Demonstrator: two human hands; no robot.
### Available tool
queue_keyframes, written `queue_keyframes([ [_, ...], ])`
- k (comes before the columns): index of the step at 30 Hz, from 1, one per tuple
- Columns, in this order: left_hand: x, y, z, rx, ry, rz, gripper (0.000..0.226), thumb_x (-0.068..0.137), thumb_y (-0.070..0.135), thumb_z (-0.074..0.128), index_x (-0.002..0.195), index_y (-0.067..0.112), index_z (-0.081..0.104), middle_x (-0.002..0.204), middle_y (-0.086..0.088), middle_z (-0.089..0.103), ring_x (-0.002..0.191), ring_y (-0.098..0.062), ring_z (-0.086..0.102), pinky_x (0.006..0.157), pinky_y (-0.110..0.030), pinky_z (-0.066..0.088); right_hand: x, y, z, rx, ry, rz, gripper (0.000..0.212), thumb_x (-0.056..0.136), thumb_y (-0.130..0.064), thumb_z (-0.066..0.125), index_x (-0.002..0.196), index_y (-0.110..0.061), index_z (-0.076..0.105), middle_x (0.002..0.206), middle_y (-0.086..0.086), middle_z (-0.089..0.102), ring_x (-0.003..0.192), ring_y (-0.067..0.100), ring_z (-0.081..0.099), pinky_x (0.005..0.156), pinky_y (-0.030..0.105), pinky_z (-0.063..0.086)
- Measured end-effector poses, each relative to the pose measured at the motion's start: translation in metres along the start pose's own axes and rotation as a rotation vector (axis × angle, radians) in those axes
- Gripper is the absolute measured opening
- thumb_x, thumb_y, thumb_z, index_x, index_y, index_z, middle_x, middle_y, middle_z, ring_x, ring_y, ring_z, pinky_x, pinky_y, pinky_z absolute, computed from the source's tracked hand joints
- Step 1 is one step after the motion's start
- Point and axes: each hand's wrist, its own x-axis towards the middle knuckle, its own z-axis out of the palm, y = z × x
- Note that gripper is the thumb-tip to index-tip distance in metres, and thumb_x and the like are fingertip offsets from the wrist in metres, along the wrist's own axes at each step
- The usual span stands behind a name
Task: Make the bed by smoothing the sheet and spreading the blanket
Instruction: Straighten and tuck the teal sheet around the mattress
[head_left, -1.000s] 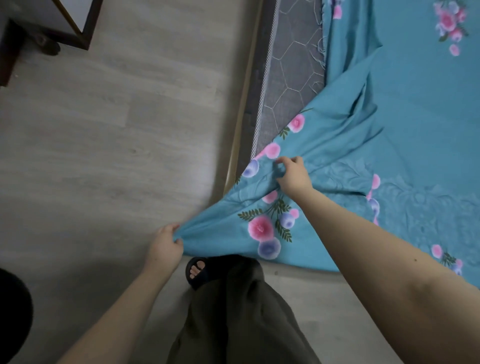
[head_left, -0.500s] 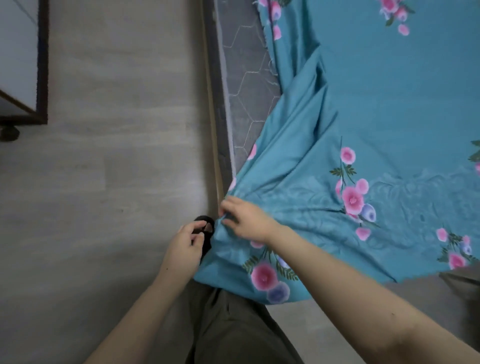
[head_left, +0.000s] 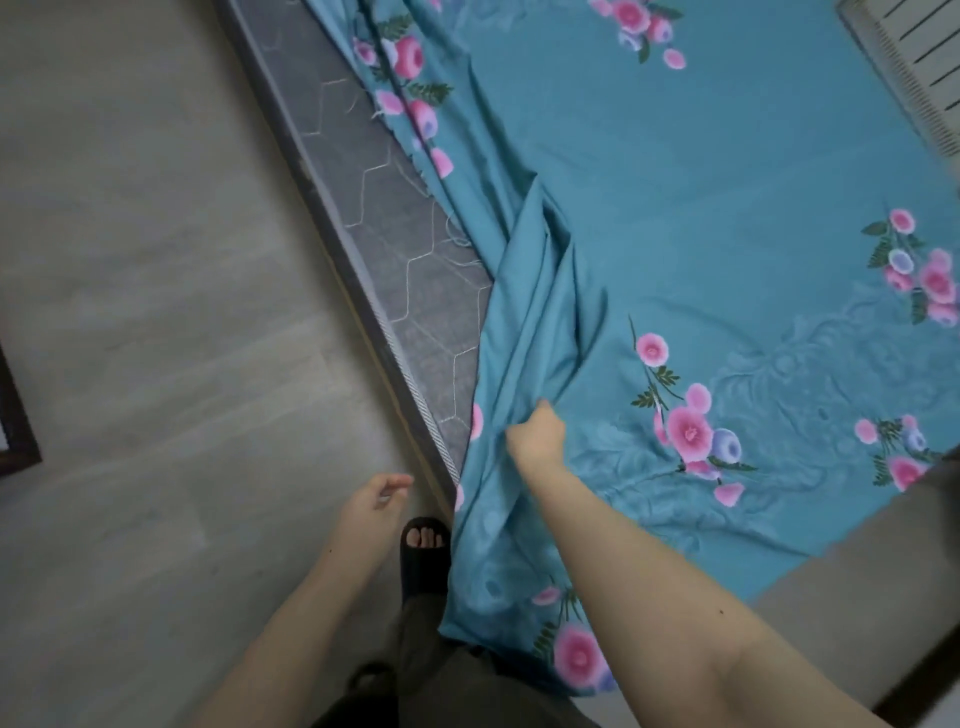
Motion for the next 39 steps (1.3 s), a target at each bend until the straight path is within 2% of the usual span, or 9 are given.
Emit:
queue_keyframes([
  [3, 0.01, 0.022, -0.001, -0.065, -0.028, -0.005, 0.022, 0.097, 0.004, 0.049, 0.115, 0.0, 0.061, 0.114, -0.02, 0.064, 0.104, -0.032, 0.059, 0.096, -0.034, 0.042, -0.022, -0.009, 0.011, -0.054, -0.084, -0.236, 0.031, 0.077, -0.002, 0.052, 0.066, -0.018, 0.028, 0.072, 0.011, 0.049, 0.073, 0.029, 0.049, 0.061, 0.033, 0.029],
  [7, 0.039, 0.058, -0.002, -0.215, -0.084, -0.056, 0.028, 0.097, 0.02, 0.053, 0.123, 0.008, 0.056, 0.111, -0.006, 0.06, 0.104, -0.019, 0.057, 0.094, -0.03, 0.04, -0.044, 0.0, 0.012, -0.22, -0.209, -0.436, 0.014, 0.069, -0.013, 0.045, 0.07, -0.02, 0.033, 0.079, 0.013, 0.057, 0.083, 0.036, 0.056, 0.064, 0.036, 0.037],
  [14, 0.081, 0.08, -0.014, -0.114, -0.267, -0.086, 0.028, 0.099, 0.026, 0.049, 0.12, 0.01, 0.059, 0.111, 0.0, 0.062, 0.09, -0.013, 0.06, 0.066, -0.017, 0.042, -0.033, -0.007, 0.004, -0.43, -0.171, -0.206, 0.037, 0.081, -0.058, 0.046, 0.081, -0.024, 0.059, 0.09, 0.001, 0.068, 0.094, 0.025, 0.064, 0.069, 0.029, 0.042],
  [19, 0.11, 0.084, -0.071, -0.036, -0.32, -0.071, 0.026, 0.099, 0.026, 0.049, 0.121, 0.014, 0.058, 0.112, 0.002, 0.06, 0.091, -0.013, 0.059, 0.069, -0.021, 0.041, 0.007, -0.088, 0.022, -0.199, 0.03, -0.409, 0.031, 0.085, -0.033, 0.063, 0.116, -0.028, 0.065, 0.133, 0.007, 0.045, 0.123, 0.028, 0.042, 0.104, 0.032, 0.035],
  [22, 0.128, 0.089, -0.121, 0.016, -0.332, -0.056, 0.021, 0.099, 0.021, 0.049, 0.116, 0.014, 0.059, 0.105, 0.001, 0.06, 0.089, -0.013, 0.058, 0.072, -0.022, 0.043, 0.037, -0.134, 0.033, -0.343, -0.079, -0.21, 0.048, 0.085, -0.034, 0.063, 0.132, -0.031, 0.055, 0.158, 0.014, 0.013, 0.141, 0.033, 0.016, 0.115, 0.034, 0.019],
  [28, 0.162, 0.11, -0.217, 0.082, -0.321, -0.018, 0.023, 0.099, 0.014, 0.048, 0.117, 0.009, 0.06, 0.106, -0.003, 0.061, 0.093, -0.017, 0.057, 0.071, -0.023, 0.043, 0.038, -0.186, 0.045, 0.208, 0.358, 0.131, 0.018, 0.081, -0.014, 0.067, 0.098, -0.008, 0.069, 0.098, 0.013, 0.069, 0.099, 0.03, 0.063, 0.083, 0.031, 0.044],
  [33, 0.193, 0.14, -0.252, 0.099, -0.315, -0.001, 0.021, 0.099, 0.017, 0.047, 0.116, 0.015, 0.06, 0.111, -0.003, 0.062, 0.094, -0.015, 0.057, 0.074, -0.026, 0.038, 0.025, -0.179, 0.036, 0.381, 0.141, 0.134, 0.025, 0.081, 0.002, 0.065, 0.076, -0.022, 0.058, 0.07, 0.003, 0.049, 0.057, 0.014, 0.042, 0.057, 0.023, 0.037],
  [36, 0.214, 0.165, -0.251, 0.121, -0.334, 0.011, 0.025, 0.099, 0.012, 0.046, 0.12, 0.006, 0.058, 0.111, -0.005, 0.06, 0.094, -0.017, 0.056, 0.067, -0.016, 0.041, 0.036, -0.172, 0.022, 0.009, 0.025, 0.144, 0.022, 0.085, 0.001, 0.057, 0.085, -0.021, 0.063, 0.076, 0.007, 0.056, 0.069, 0.025, 0.054, 0.063, 0.026, 0.041],
  [39, 0.238, 0.194, -0.243, 0.142, -0.355, 0.008, 0.024, 0.1, 0.014, 0.046, 0.12, 0.01, 0.059, 0.114, -0.004, 0.061, 0.095, -0.016, 0.058, 0.064, -0.013, 0.041, 0.052, -0.191, 0.018, -0.201, 0.26, 0.016, 0.023, 0.086, -0.004, 0.054, 0.104, -0.008, 0.068, 0.1, 0.017, 0.055, 0.098, 0.036, 0.055, 0.087, 0.034, 0.042],
])
